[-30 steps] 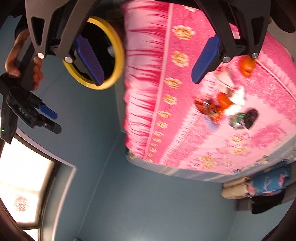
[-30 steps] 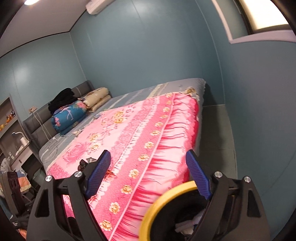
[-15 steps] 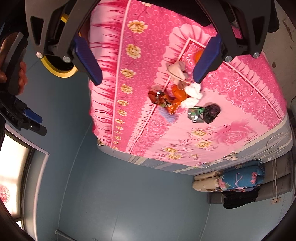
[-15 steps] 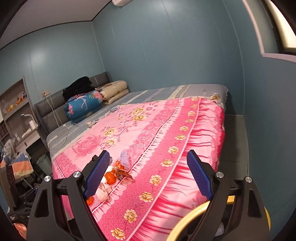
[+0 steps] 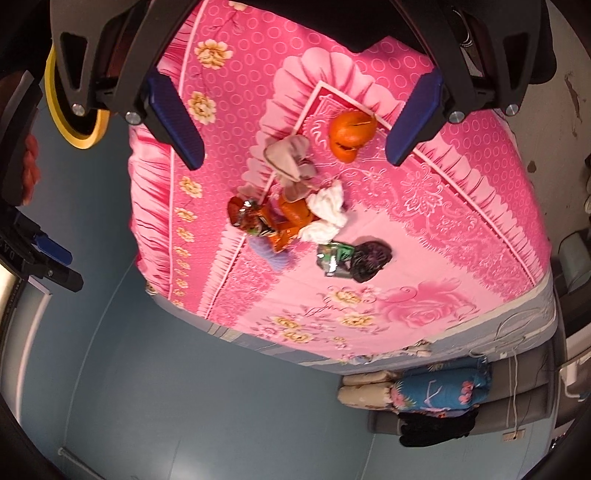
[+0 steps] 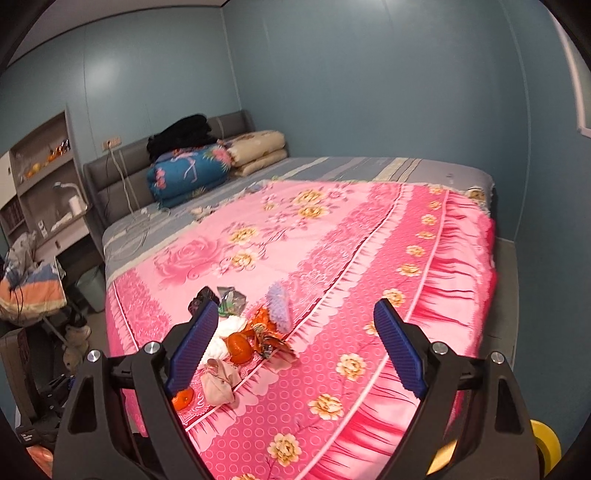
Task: Collect trash
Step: 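Move both tools back over the remaining trash on the bed, then close the left gripper on the orange peel while the right gripper grasps the snack wrapper, then lift the orange peel and snack wrapper and carry both over the bin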
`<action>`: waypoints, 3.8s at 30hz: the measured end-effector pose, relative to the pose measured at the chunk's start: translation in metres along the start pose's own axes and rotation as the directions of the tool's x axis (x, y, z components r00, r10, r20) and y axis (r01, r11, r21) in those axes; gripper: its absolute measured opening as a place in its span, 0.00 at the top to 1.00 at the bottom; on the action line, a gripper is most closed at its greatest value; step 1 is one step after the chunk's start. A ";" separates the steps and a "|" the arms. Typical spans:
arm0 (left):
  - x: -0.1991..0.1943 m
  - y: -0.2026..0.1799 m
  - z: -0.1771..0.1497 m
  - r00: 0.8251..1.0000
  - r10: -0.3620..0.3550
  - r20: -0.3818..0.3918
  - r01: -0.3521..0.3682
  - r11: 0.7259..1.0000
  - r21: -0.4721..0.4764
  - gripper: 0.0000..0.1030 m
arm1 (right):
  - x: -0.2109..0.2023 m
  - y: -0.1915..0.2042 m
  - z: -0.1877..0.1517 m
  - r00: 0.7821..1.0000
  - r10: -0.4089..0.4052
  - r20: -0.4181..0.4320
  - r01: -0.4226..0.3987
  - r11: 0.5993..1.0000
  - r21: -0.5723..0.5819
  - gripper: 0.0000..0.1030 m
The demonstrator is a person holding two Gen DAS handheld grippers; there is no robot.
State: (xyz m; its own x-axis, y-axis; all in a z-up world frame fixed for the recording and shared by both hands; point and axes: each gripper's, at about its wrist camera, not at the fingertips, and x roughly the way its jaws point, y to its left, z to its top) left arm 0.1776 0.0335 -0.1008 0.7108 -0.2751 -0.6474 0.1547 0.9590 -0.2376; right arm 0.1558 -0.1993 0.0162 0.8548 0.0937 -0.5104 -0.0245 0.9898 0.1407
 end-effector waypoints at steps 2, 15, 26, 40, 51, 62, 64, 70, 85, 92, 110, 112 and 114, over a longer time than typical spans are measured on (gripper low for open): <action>0.009 0.009 -0.002 1.000 0.011 -0.018 -0.011 1.000 -0.019 0.08 | 0.016 0.008 -0.001 1.000 0.000 -0.027 0.000 1.000 -0.025 0.20; 0.061 0.052 -0.015 0.992 0.041 -0.120 -0.054 0.993 -0.106 0.08 | 0.123 0.040 -0.016 0.985 0.007 -0.174 -0.027 0.993 -0.113 0.20; 0.092 0.068 -0.022 0.982 0.046 -0.181 -0.071 0.989 -0.130 0.08 | 0.191 0.052 -0.041 0.958 -0.020 -0.288 -0.026 0.988 -0.153 0.20; 0.121 0.078 -0.028 0.972 0.015 -0.235 -0.056 0.985 -0.166 0.08 | 0.261 0.059 -0.073 0.912 -0.069 -0.405 -0.017 0.979 -0.205 0.21; 0.143 0.068 -0.033 0.963 0.015 -0.268 -0.044 0.994 -0.105 0.24 | 0.293 0.063 -0.088 0.885 -0.097 -0.456 -0.012 0.973 -0.230 0.44; 0.146 0.063 -0.034 0.963 -0.011 -0.269 -0.012 0.997 -0.082 0.55 | 0.302 0.070 -0.095 0.872 -0.150 -0.467 0.021 0.963 -0.269 0.60; 0.145 0.063 -0.034 0.964 -0.019 -0.265 -0.004 0.996 -0.085 0.57 | 0.299 0.071 -0.095 0.877 -0.150 -0.457 0.026 0.964 -0.266 0.63; 0.133 0.064 -0.033 0.970 -0.044 -0.239 0.021 0.995 -0.098 0.59 | 0.282 0.074 -0.087 0.899 -0.140 -0.416 0.020 0.960 -0.280 0.72; 0.098 0.056 -0.026 0.985 -0.051 -0.167 0.039 0.996 -0.077 0.59 | 0.206 0.060 -0.059 0.928 -0.068 -0.367 -0.004 0.981 -0.194 0.73; 0.080 0.046 -0.022 0.989 -0.038 -0.145 0.031 0.998 -0.047 0.59 | 0.170 0.050 -0.051 0.939 -0.055 -0.339 -0.002 0.986 -0.168 0.73; 0.010 0.005 -0.011 0.997 -0.060 -0.045 0.061 0.998 0.017 0.59 | 0.066 0.036 -0.032 0.976 -0.013 -0.219 -0.014 0.992 -0.123 0.73; 0.002 -0.002 -0.010 0.997 -0.066 -0.030 0.067 0.997 0.031 0.59 | 0.055 0.034 -0.031 0.978 -0.011 -0.207 -0.013 0.993 -0.118 0.73; -0.005 -0.007 -0.009 0.997 -0.078 -0.019 0.079 0.996 0.039 0.59 | 0.042 0.031 -0.029 0.981 -0.011 -0.193 -0.011 0.994 -0.113 0.73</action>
State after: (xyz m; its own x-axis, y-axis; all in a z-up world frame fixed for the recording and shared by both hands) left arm 0.1669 0.0276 -0.1020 0.6834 -0.3501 -0.6406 0.2365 0.9363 -0.2595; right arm 0.1754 -0.1618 -0.0258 0.7387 0.1020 -0.6663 -0.0925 0.9945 0.0496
